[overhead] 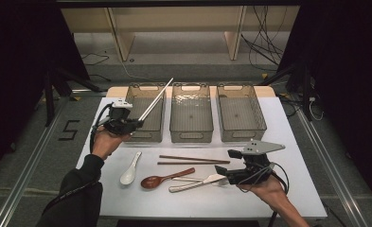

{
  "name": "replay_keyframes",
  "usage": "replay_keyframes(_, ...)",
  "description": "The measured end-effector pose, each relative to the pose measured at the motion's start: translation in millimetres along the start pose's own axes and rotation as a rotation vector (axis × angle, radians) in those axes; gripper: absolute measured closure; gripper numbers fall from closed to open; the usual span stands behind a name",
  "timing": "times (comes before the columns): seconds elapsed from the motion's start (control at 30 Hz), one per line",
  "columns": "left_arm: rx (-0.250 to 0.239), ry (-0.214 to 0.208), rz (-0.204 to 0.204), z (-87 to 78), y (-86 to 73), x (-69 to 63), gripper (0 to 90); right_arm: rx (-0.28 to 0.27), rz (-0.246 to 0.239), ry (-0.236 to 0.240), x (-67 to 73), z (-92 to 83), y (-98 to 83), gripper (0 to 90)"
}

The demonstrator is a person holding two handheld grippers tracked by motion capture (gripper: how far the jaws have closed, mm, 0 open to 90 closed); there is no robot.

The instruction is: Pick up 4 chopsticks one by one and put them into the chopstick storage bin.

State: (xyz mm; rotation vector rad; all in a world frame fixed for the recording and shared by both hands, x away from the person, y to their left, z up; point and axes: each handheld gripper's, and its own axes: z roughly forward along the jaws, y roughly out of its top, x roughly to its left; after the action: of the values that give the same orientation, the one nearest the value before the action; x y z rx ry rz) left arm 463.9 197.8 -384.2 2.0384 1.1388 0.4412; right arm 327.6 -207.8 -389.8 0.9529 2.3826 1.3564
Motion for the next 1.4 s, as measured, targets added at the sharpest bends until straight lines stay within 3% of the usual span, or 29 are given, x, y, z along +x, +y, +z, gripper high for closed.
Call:
replay_keyframes(0.27,0.040,0.043,-0.075,16.7,5.2,19.7,82.9,-0.005,-0.005,-0.007,-0.5,-1.0,-0.1,27.0)
replay_keyframes(0.63,0.077,0.062,-0.128,24.2,5.1,36.3,82.9,0.002,-0.017,0.000,0.5,-0.7,0.1,27.0)
replay_keyframes(1.4,0.147,0.095,-0.191,43.1,2.5,44.2,82.5,-0.017,-0.022,0.000,0.0,-2.3,0.9,27.8)
